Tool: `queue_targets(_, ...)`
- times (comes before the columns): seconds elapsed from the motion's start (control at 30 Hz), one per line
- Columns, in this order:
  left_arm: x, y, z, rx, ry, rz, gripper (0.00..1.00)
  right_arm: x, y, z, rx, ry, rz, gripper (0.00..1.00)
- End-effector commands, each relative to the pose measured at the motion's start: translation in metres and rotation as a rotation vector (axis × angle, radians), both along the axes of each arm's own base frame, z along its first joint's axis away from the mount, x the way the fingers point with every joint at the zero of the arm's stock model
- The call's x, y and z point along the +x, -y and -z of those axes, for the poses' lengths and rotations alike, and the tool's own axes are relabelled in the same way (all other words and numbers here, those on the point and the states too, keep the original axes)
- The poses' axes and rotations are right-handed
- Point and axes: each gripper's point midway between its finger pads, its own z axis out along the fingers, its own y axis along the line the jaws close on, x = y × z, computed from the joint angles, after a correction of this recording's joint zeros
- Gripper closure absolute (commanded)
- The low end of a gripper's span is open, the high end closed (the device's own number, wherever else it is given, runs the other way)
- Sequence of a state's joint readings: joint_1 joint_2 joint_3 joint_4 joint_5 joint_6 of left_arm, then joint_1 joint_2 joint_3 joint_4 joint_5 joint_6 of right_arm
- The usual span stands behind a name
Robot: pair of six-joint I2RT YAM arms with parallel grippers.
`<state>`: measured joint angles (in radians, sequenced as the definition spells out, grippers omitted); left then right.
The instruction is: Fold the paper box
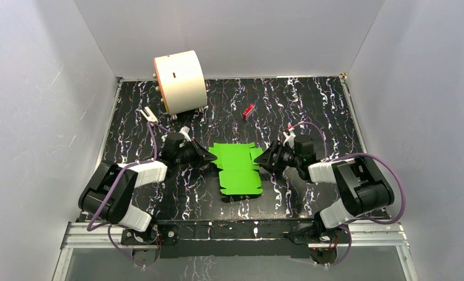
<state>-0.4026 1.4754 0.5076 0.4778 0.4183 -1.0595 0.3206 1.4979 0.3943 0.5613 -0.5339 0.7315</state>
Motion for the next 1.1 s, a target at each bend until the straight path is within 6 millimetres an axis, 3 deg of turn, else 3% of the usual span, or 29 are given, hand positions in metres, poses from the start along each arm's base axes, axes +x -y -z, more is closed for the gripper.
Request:
queue_targets(0.0, 0.003, 0.007, -0.031, -0.117, 0.069, 0.004, 0.96, 0.001, -0.007, -0.006, 0.071, 0.009, -0.013, 0.28)
queue_targets(0.37, 0.004, 0.005, -0.038, -0.159, 0.084, -0.02, 0.96, -0.008, -0.015, -0.008, 0.154, -0.011, -0.046, 0.34)
queue_targets(1.07, 0.002, 0.001, -0.029, -0.112, 0.082, -0.016, 0.95, -0.005, -0.014, -0.022, 0.182, 0.051, -0.055, 0.67)
